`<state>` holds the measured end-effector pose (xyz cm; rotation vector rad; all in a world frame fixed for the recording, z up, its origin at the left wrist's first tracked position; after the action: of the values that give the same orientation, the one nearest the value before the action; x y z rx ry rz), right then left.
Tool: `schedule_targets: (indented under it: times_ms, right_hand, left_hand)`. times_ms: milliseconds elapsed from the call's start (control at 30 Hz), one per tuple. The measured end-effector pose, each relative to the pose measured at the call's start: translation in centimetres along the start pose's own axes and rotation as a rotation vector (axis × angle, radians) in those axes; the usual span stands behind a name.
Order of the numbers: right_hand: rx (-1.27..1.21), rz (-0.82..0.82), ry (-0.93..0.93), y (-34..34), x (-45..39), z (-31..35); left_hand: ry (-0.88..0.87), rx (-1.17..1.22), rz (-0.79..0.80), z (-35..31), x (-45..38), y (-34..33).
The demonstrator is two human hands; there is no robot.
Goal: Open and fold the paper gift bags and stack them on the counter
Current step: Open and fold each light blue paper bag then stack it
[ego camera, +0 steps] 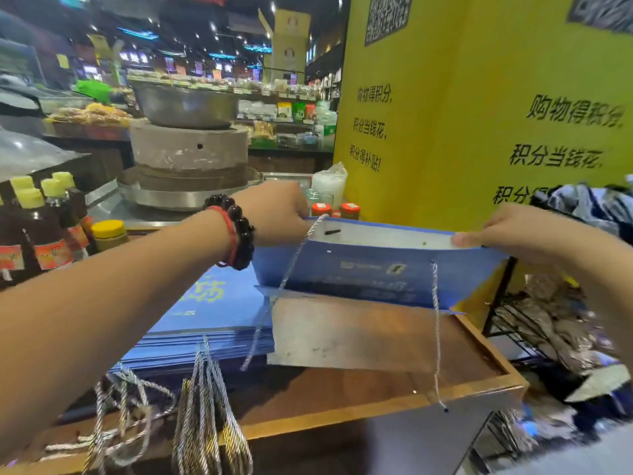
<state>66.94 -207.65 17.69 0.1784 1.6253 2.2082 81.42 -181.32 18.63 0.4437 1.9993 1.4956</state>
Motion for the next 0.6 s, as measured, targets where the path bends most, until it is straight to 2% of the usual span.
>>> schedule_targets:
  times_ms: [133, 300, 400, 500, 600]
  right_hand:
    - [0.078, 0.105, 0.037, 0.9, -0.3, -0.8]
    - [0.293, 0.158, 0.062, 0.4, -0.8, -1.1]
    - [0.295, -0.003, 0.142, 0.2, -1.1, 1.4]
    - [0.128, -0.212, 0.312, -0.9, 0.0, 6.1]
    - [0.121, -0.176, 0.438, -3.9, 1.5, 10.9]
  left_hand:
    - [0.028, 0.084, 0.067, -0.1, -2.3, -0.5]
    - [0.045, 0.081, 0.125, -1.3, -3.8, -2.6]
    - [0.066, 0.123, 0.163, -1.6, -4.6, -3.7]
    - [0.101, 0.164, 0.203, -1.3, -5.1, -4.6]
    - [0.134, 0.176, 0.251, -2.2, -4.8, -4.8]
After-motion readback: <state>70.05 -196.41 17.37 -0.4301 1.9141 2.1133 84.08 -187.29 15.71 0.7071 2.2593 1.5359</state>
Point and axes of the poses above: each hand's wrist, its own x-axis away from the middle knuckle, its own y-axis out of the back of the hand, z = x × y, the point moved 7 cm from there along -x, towards the middle knuckle, and after that the axes turned 11 degrees about y, right-handed, at the moved point
